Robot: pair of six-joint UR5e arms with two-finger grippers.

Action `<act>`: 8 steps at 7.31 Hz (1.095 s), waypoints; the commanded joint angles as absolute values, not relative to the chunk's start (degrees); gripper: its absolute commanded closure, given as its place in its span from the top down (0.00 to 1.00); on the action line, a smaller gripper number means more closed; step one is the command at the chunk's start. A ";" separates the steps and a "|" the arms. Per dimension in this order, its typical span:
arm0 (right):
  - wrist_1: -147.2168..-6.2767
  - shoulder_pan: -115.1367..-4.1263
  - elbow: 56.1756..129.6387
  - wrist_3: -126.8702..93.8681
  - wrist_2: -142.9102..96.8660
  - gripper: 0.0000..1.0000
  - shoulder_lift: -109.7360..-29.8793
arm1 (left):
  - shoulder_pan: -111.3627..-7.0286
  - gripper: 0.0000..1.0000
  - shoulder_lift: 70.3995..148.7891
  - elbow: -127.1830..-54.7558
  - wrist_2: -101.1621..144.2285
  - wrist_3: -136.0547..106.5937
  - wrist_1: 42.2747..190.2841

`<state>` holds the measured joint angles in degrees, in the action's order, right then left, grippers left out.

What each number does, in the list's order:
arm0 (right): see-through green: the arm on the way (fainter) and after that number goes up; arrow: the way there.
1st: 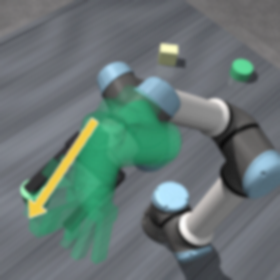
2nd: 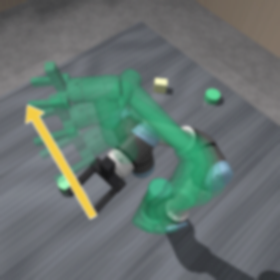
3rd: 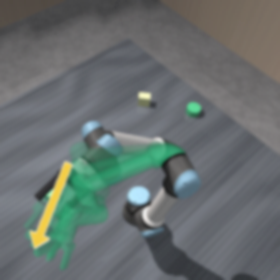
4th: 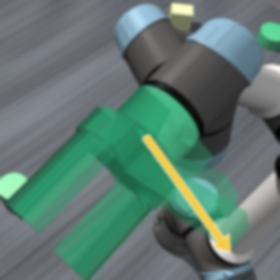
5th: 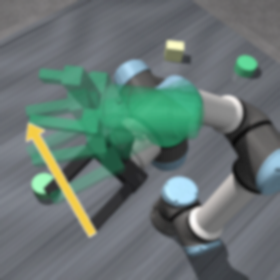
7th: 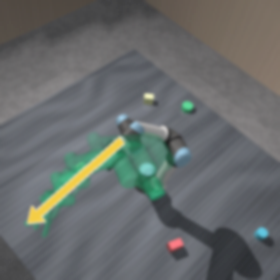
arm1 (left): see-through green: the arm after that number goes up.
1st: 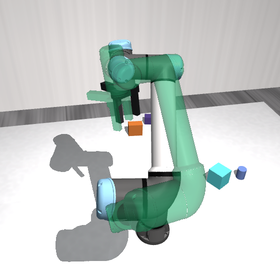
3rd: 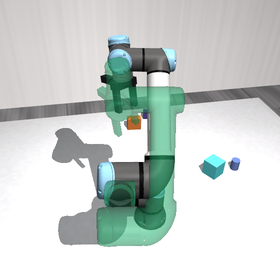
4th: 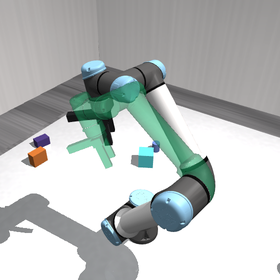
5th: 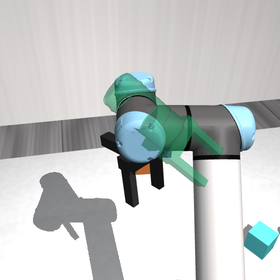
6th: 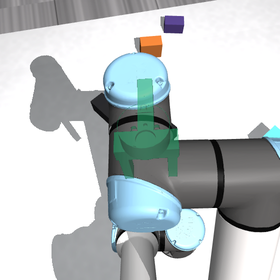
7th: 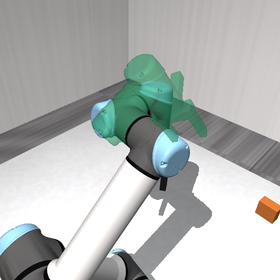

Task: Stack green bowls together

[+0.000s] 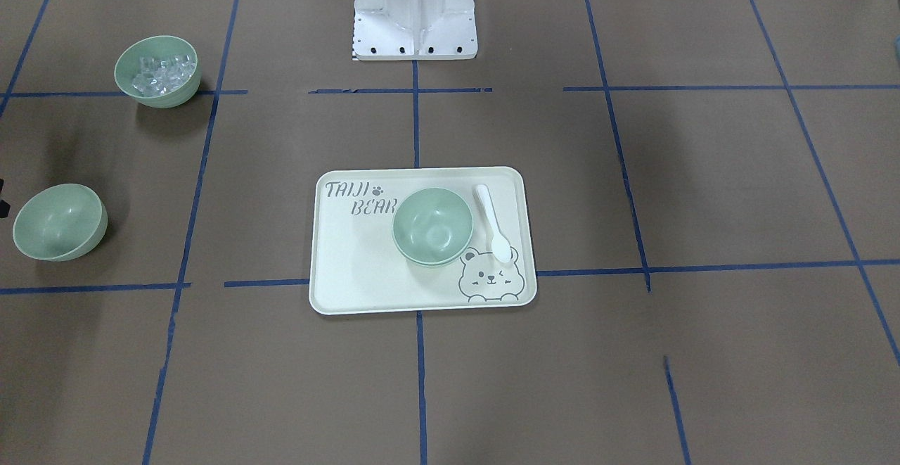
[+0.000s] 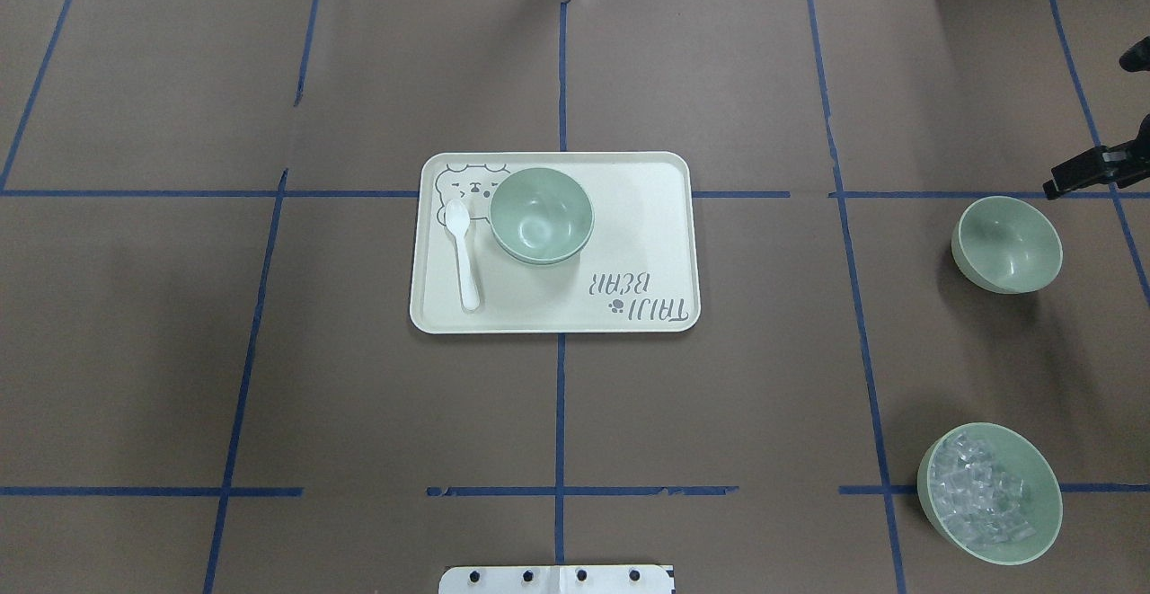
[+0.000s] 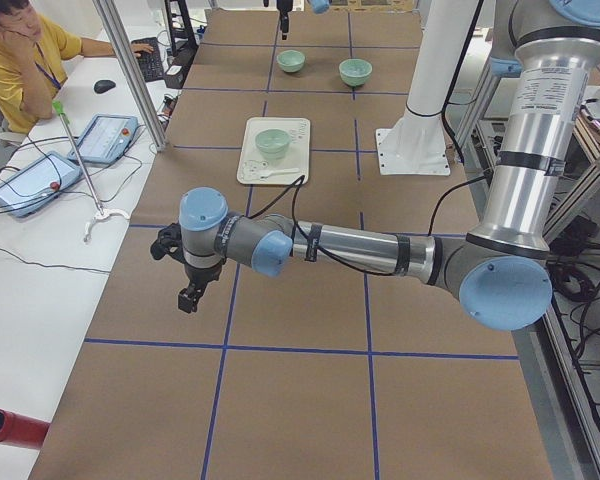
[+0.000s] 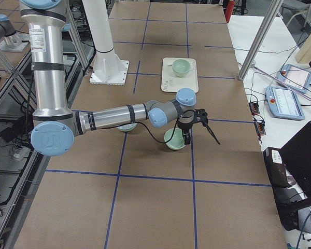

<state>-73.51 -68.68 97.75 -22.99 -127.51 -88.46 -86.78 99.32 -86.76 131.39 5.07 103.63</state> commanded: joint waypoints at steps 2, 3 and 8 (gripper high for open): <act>-63.51 -64.69 90.56 -24.51 -125.86 0.89 -89.03 | -87.98 1.00 98.88 -86.40 131.84 6.59 102.22; -58.58 -63.90 87.31 -25.65 -125.77 0.82 -89.12 | -87.98 1.00 98.96 -86.40 131.84 6.59 102.22; -57.47 -63.72 88.32 -25.93 -126.47 0.00 -88.77 | -90.07 1.00 94.93 -86.31 132.10 7.12 102.48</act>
<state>-56.97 -63.78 87.27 -25.82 -126.24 -89.26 -88.57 95.94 -86.35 131.81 7.04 102.54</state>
